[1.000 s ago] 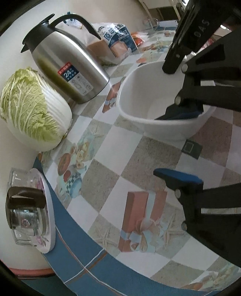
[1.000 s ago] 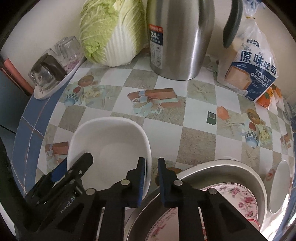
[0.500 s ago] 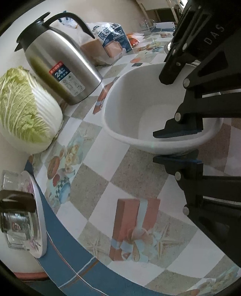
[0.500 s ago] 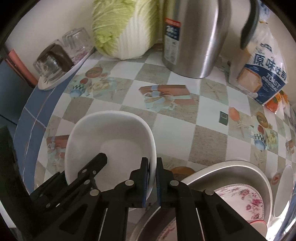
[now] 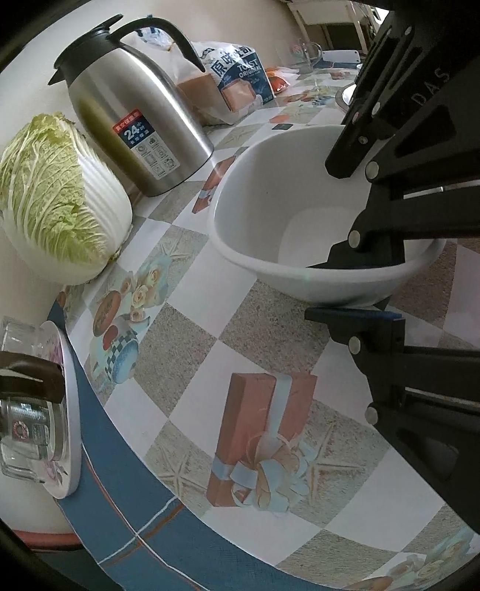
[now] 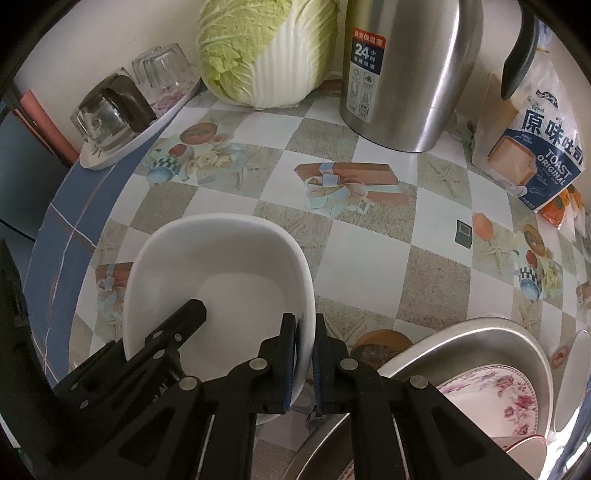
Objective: Organize plates and bowls
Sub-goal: 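Lift the white square bowl with both tools and carry it over the tray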
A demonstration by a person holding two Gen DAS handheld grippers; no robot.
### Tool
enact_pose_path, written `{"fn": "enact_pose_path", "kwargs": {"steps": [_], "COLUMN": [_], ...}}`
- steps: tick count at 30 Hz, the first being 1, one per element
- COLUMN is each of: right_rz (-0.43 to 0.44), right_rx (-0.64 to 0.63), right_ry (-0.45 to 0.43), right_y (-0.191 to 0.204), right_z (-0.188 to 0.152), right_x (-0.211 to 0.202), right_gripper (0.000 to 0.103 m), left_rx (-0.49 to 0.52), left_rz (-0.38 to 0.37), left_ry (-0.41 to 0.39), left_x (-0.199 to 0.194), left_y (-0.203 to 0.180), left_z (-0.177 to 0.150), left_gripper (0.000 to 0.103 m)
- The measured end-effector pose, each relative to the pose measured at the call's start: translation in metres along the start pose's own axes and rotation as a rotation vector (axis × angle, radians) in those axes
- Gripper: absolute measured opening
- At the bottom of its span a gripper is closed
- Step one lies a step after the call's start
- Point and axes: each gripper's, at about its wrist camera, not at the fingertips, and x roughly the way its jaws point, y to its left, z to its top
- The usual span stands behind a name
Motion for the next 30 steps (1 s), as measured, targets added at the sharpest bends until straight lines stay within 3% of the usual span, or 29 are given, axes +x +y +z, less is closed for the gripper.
{"fn": "enact_pose_path", "kwargs": {"steps": [5,15,30], "right_rz": [0.014,0.032,0.052], "right_rx": [-0.003,-0.007,-0.009], "right_ry": [0.017,0.022,-0.107], "right_y": [0.003,0.01,-0.003], "right_z": [-0.002,-0.007,-0.013], "right_x": [0.001,-0.01,-0.114], "right_gripper": [0.01,0.01,0.01], "left_rx": [-0.034,-0.009,0.147], "left_rz": [-0.021,-0.045,-0.058], "left_ry": [0.012,0.022,-0.122], "left_x": [-0.002,-0.015,-0.111], "left_y": [0.01,0.012,-0.053], "left_z": [-0.003,-0.004,-0.014], "left_gripper": [0.015,0.015,0.015]}}
